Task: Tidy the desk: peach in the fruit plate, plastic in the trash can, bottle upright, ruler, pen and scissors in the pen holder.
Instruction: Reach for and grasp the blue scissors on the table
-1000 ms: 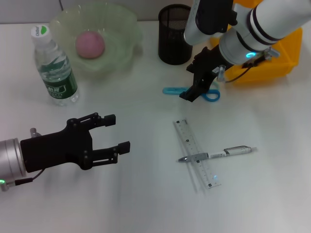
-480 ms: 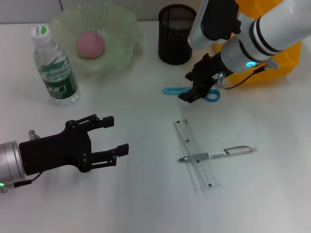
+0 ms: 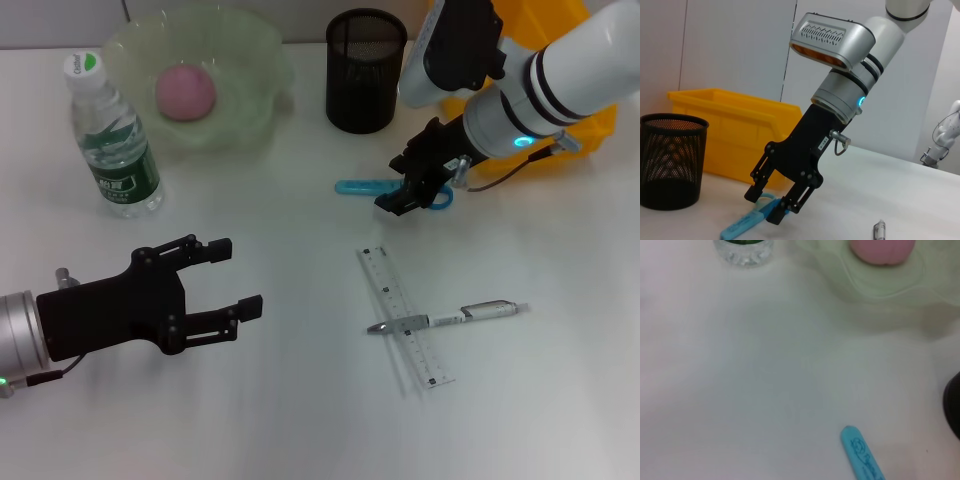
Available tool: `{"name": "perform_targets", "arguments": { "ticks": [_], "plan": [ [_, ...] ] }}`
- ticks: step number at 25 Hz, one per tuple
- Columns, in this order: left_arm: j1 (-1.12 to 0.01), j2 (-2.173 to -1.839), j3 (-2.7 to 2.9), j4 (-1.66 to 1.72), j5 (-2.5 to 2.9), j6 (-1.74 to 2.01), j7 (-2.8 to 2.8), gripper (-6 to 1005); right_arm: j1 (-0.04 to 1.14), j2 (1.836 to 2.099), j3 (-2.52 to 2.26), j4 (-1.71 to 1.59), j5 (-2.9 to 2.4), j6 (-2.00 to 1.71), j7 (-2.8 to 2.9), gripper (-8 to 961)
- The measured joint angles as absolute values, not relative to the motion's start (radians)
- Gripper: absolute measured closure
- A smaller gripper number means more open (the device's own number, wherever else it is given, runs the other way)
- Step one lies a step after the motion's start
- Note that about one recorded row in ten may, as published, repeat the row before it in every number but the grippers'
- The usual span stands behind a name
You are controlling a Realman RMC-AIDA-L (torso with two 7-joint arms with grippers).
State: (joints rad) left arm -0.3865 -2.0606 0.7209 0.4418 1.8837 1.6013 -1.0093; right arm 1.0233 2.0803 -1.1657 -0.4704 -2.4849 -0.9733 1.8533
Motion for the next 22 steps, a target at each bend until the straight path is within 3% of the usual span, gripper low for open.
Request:
{"name": "perform_targets", "arguments": {
  "ticks": [22],
  "plan": [
    [-0.385, -2.059, 0.721, 0.454, 1.876, 1.612, -1.016, 168, 1.011, 2.082, -1.166, -0.422, -2.445, -0.886, 1.837, 405]
  ]
}}
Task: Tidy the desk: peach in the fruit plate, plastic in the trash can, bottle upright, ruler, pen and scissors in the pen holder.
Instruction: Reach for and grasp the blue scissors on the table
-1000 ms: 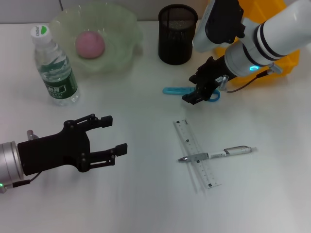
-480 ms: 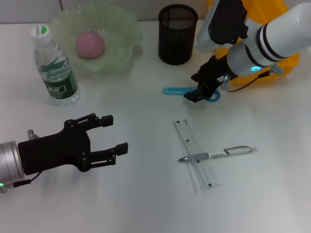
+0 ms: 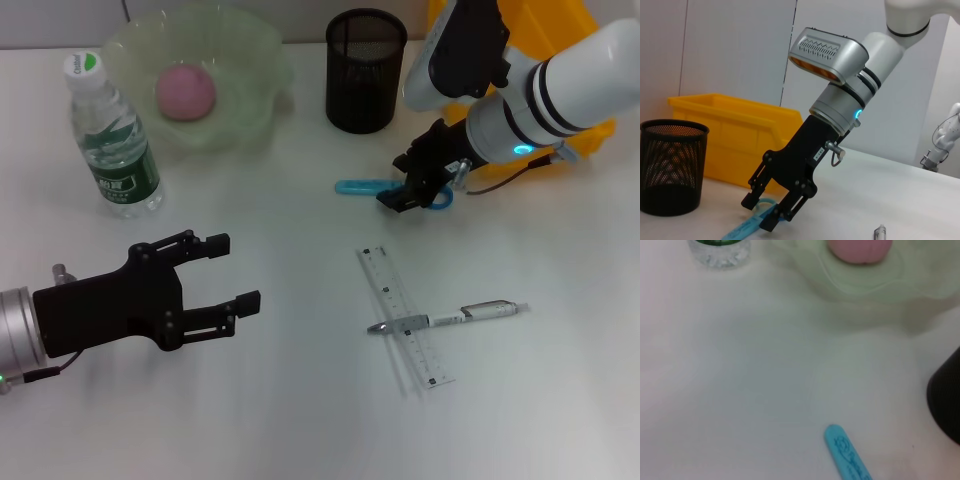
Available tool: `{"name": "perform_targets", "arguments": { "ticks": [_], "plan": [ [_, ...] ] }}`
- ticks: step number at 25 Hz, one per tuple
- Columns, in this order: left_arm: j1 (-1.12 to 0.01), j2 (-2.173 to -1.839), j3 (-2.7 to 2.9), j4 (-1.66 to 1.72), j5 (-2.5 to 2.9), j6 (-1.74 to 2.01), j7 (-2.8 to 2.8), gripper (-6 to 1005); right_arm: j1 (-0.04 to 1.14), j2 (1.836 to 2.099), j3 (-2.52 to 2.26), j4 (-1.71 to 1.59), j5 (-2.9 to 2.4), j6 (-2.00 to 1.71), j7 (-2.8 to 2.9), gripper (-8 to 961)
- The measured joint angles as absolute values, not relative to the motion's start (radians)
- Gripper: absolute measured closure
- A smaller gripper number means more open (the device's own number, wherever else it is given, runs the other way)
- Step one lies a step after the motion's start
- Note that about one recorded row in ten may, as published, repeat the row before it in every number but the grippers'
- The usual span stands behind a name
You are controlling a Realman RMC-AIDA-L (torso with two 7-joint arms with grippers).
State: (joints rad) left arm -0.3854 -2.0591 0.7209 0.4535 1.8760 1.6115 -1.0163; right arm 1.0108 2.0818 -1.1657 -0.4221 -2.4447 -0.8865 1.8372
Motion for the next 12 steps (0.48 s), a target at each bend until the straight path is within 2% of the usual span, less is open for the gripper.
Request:
{"name": "perform_targets", "arguments": {
  "ticks": [5, 12],
  "plan": [
    [-0.385, -2.057, 0.721, 0.465, 1.876, 1.618, -1.022, 168, 1.011, 2.082, -1.166, -0.412, -2.434, -0.874, 1.837, 411],
    [-0.385, -2.056, 0.721, 0.467, 1.876, 1.618, -1.022, 168, 1.006, 2.081, -1.166, -0.411, -2.431, -0.872, 1.840, 479]
  ]
}}
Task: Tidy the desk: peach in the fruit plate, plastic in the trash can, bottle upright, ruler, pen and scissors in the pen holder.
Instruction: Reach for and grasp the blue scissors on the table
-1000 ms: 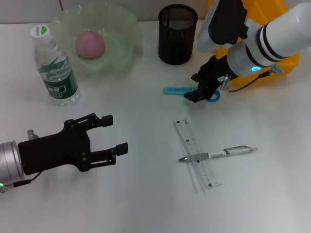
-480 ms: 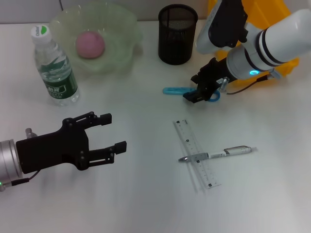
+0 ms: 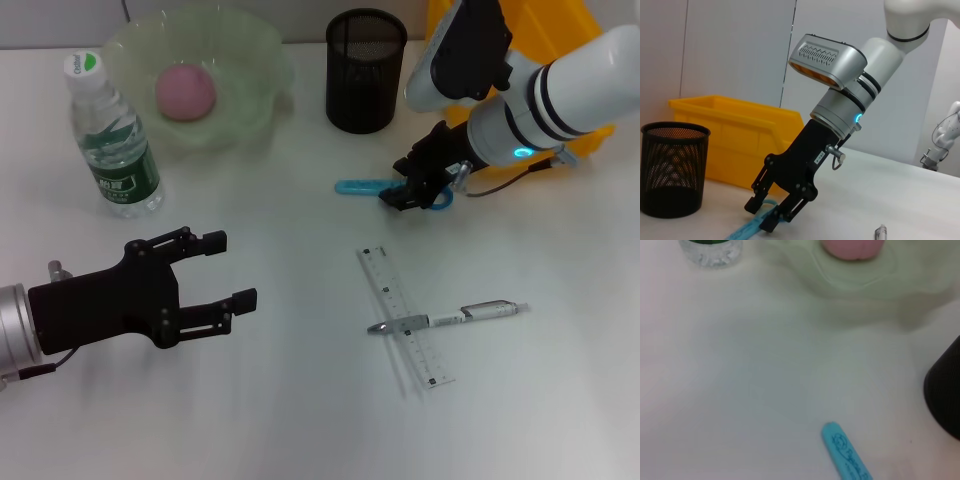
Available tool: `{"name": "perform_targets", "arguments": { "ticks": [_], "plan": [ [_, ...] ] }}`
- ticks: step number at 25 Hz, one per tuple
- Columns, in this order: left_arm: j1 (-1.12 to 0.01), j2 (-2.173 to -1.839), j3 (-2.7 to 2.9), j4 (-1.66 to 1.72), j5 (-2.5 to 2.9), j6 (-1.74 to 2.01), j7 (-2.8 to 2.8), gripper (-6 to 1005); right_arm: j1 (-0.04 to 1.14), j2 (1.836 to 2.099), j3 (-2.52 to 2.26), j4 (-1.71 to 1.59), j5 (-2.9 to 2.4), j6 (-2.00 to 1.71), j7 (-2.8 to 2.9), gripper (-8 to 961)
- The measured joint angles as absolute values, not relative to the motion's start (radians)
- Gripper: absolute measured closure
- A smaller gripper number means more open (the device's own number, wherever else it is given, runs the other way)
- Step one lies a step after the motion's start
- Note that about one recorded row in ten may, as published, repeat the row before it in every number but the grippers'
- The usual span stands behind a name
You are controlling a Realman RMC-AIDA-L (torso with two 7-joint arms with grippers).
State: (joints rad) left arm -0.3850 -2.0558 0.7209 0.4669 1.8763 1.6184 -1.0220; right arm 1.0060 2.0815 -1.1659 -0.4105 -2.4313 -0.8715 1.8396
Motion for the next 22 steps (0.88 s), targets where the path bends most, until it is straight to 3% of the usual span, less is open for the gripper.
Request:
{"name": "perform_targets", "arguments": {
  "ticks": [13, 22],
  "plan": [
    [-0.385, -2.057, 0.723, 0.482, 1.880, 1.624, -1.023, 168, 1.003, 2.082, -1.166, -0.389, -2.428, -0.845, 1.845, 499],
    [-0.383, -2.058, 0.721, 0.490, 1.877, 1.640, -1.026, 168, 1.002, 2.076, -1.158, -0.396, -2.428, -0.880, 1.861, 597]
  ]
}}
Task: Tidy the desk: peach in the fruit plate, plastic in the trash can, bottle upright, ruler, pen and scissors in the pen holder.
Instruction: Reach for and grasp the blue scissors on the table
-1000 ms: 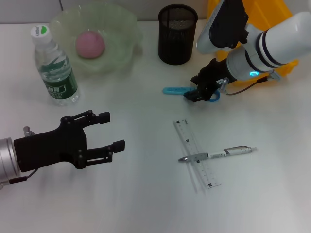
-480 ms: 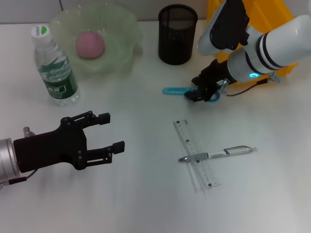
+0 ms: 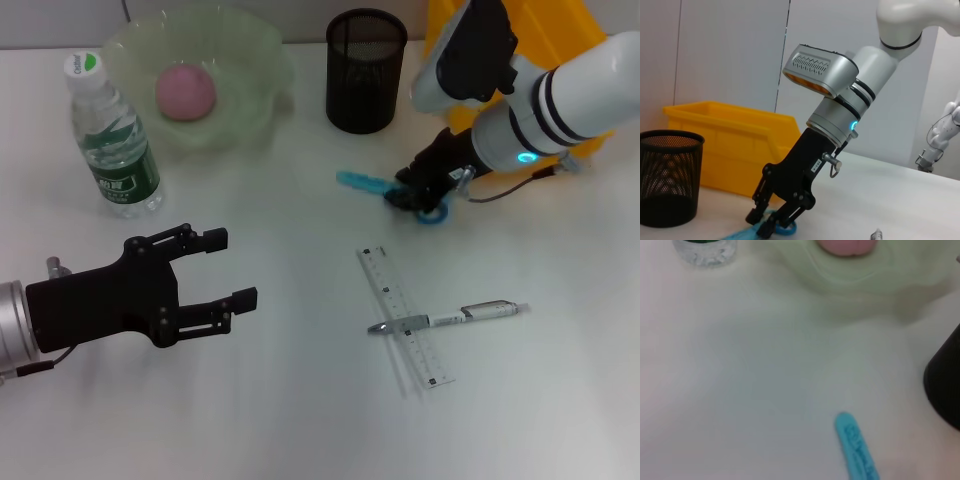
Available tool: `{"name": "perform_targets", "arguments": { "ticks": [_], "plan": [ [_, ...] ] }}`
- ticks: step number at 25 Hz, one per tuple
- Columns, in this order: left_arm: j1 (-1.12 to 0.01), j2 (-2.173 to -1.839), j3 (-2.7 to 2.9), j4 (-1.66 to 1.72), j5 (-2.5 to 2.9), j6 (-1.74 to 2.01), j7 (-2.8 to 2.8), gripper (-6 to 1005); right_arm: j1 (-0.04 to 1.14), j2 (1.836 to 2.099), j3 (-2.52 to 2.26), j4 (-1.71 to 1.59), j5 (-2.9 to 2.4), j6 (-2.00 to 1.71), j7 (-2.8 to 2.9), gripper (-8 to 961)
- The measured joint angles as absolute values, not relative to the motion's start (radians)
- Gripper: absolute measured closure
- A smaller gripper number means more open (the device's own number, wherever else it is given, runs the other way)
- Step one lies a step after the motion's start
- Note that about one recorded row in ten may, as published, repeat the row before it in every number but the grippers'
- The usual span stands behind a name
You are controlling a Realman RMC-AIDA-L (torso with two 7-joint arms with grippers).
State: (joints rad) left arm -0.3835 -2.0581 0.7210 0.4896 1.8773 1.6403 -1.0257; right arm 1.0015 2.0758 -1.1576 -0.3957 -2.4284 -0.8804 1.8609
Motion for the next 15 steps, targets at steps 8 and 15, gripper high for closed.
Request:
{"name": "perform_targets", "arguments": {
  "ticks": [8, 15],
  "plan": [
    [-0.383, -2.059, 0.712, 0.492, 1.876, 1.643, -1.034, 169, 1.002, 2.064, -1.149, -0.411, -2.441, -0.933, 1.904, 669],
    [-0.383, -2.059, 0.708, 0.493, 1.876, 1.647, -1.040, 169, 1.008, 2.051, -1.154, -0.416, -2.443, -0.951, 1.941, 697]
  ]
}}
